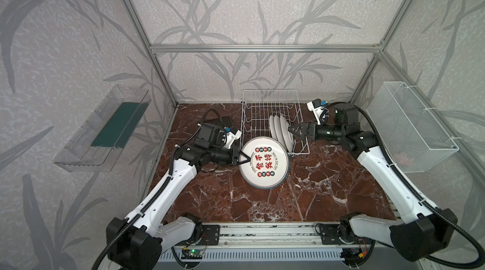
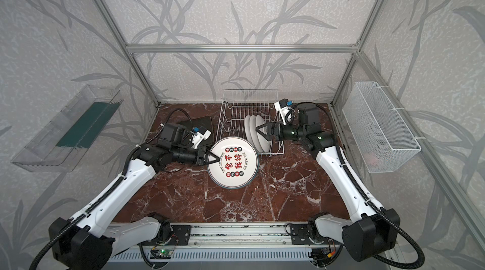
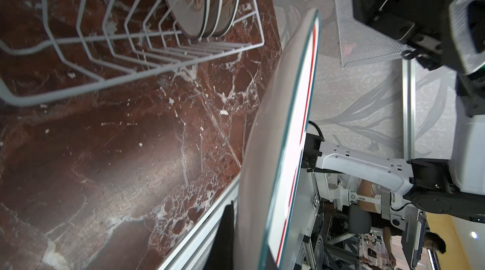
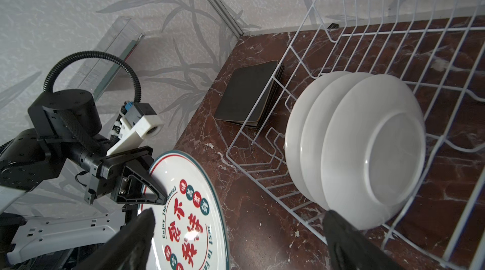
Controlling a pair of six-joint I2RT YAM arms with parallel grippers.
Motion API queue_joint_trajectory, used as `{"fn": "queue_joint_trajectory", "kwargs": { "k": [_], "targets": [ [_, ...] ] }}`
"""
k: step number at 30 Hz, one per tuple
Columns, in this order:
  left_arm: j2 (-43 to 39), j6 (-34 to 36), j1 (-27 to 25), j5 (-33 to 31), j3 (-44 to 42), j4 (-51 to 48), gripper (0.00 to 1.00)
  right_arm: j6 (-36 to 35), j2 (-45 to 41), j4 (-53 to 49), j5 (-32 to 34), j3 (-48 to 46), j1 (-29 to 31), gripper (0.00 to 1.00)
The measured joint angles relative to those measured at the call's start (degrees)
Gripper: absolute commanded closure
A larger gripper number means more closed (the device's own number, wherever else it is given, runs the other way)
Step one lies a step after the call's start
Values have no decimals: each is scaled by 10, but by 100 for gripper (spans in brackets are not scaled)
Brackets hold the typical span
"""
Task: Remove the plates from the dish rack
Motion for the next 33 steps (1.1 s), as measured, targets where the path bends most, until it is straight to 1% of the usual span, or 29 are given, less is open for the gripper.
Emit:
{"fn": "queue_joint_trajectory", "kwargs": {
  "k": [7, 12, 16, 20, 26, 33],
  "targets": [
    [-56, -41, 0, -6, -134, 14, 100, -13, -10, -17, 27, 0, 0, 1],
    [-60, -71, -1, -17, -197, 47, 100, -13, -13, -21, 35, 0, 0, 1],
    [-59, -89, 0, -34, -213, 80, 100, -13, -17, -23, 37, -1, 0, 1],
    [-46, -92, -1, -56, -215, 108, 100, -13, -17, -23, 39, -1, 0, 1],
    [-2, -96, -1, -74, -227, 160, 100, -13, -17, -23, 46, -1, 0, 1],
    [53, -94, -2, -75, -234, 208, 100, -13, -17, -23, 51, -1, 0, 1]
  ]
}}
